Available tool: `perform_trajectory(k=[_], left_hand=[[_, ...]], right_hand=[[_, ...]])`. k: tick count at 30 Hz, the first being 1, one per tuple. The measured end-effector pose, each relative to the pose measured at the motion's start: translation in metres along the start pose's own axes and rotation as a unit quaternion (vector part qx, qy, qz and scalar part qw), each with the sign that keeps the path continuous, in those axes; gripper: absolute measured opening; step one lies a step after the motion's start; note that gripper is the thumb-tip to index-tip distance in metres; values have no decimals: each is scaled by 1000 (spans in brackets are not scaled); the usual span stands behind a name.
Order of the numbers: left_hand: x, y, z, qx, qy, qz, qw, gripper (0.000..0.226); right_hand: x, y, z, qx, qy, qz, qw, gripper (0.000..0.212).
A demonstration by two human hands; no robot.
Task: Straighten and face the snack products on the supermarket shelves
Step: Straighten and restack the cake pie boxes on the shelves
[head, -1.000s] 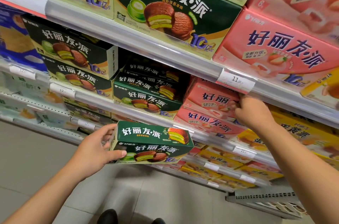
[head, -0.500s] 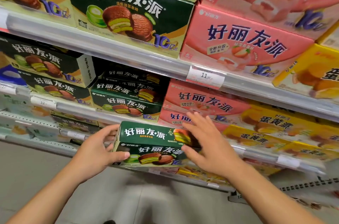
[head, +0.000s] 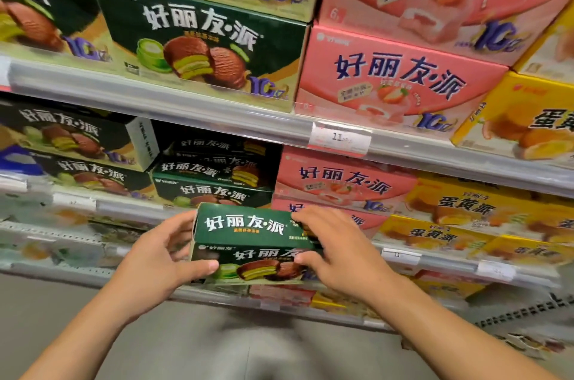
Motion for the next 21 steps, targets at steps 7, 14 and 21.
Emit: perform_trajectory(k=[7, 14, 21], left_hand=[[9, -97, -1, -23, 74, -115, 990, 85], [-2, -186, -31, -116, 208, -306, 922, 50], [-19, -190, -83, -131, 199, -538, 809, 54]], right_hand=[[70, -6, -55, -85, -8, 21, 996, 57], [96, -18, -91, -109, 50, 30, 992, 59], [87, -22, -116, -102, 114, 90, 984, 62]])
Point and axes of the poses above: each hand's wrist, its own z-axis away from the middle knuckle, its own y-axis out of the palm, x = y × z, the point moved 6 cm from there along -z, towards the middle knuckle, and after that the axes turned 8 degrees about x, right-handed, at the moved point
